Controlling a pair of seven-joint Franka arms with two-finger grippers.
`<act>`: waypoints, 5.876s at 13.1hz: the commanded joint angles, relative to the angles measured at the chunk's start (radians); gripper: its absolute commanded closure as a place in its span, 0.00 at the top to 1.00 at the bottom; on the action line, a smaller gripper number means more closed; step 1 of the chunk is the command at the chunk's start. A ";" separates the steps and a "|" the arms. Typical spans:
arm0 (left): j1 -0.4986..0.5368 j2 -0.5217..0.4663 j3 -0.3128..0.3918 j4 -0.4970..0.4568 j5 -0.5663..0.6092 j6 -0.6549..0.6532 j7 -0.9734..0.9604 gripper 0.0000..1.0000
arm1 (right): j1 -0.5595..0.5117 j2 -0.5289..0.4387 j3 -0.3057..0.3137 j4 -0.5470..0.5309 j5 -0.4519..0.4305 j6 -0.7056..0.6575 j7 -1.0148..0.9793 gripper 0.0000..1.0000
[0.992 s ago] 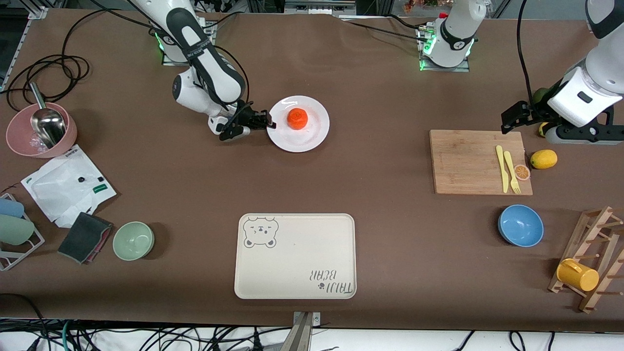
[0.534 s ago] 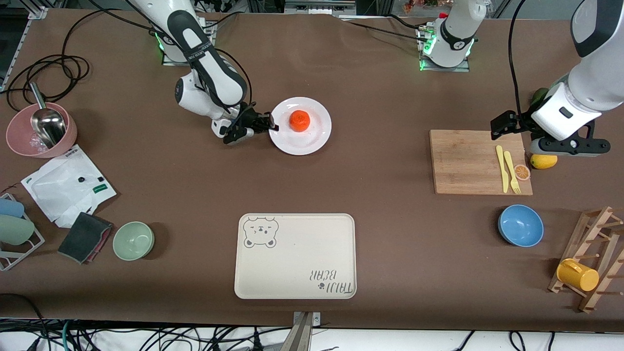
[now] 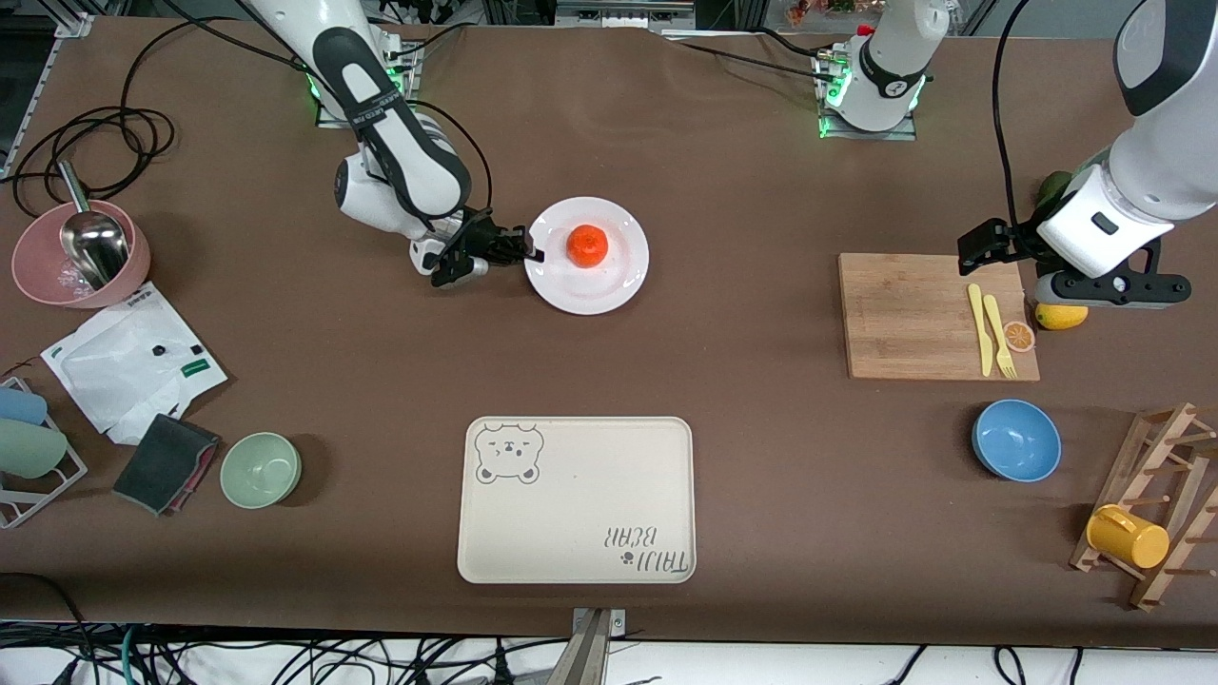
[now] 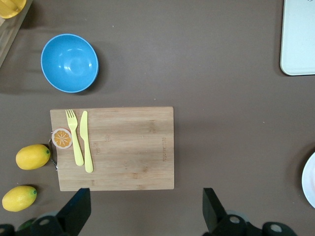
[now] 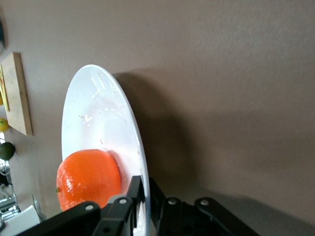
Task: Place orange and plate with both arms
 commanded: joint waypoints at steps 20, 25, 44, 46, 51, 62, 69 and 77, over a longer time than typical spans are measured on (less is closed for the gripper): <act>0.002 0.017 0.003 0.035 -0.018 -0.020 -0.002 1.00 | -0.188 0.334 -0.025 0.695 0.003 -0.052 0.099 0.00; 0.003 0.017 0.003 0.035 -0.018 -0.020 -0.002 1.00 | -0.217 0.473 -0.025 0.900 -0.131 -0.052 0.240 0.00; 0.006 0.017 0.003 0.035 -0.018 -0.020 0.000 1.00 | -0.162 0.627 -0.025 1.018 -0.134 -0.036 0.240 0.00; 0.005 0.017 0.003 0.035 -0.020 -0.020 0.000 1.00 | -0.162 0.629 -0.026 1.030 -0.134 -0.036 0.239 0.11; 0.005 0.017 0.003 0.035 -0.020 -0.020 -0.002 1.00 | -0.170 0.632 -0.026 1.032 -0.135 -0.039 0.231 0.14; 0.006 0.017 0.003 0.035 -0.020 -0.020 -0.002 1.00 | -0.171 0.596 -0.069 1.032 -0.333 -0.038 0.217 1.00; 0.006 0.017 0.003 0.035 -0.020 -0.020 0.001 1.00 | -0.170 0.488 -0.077 0.968 -0.445 -0.046 0.220 1.00; 0.006 0.017 0.003 0.035 -0.020 -0.020 0.001 1.00 | -0.166 0.198 -0.196 0.716 -0.940 -0.327 0.476 1.00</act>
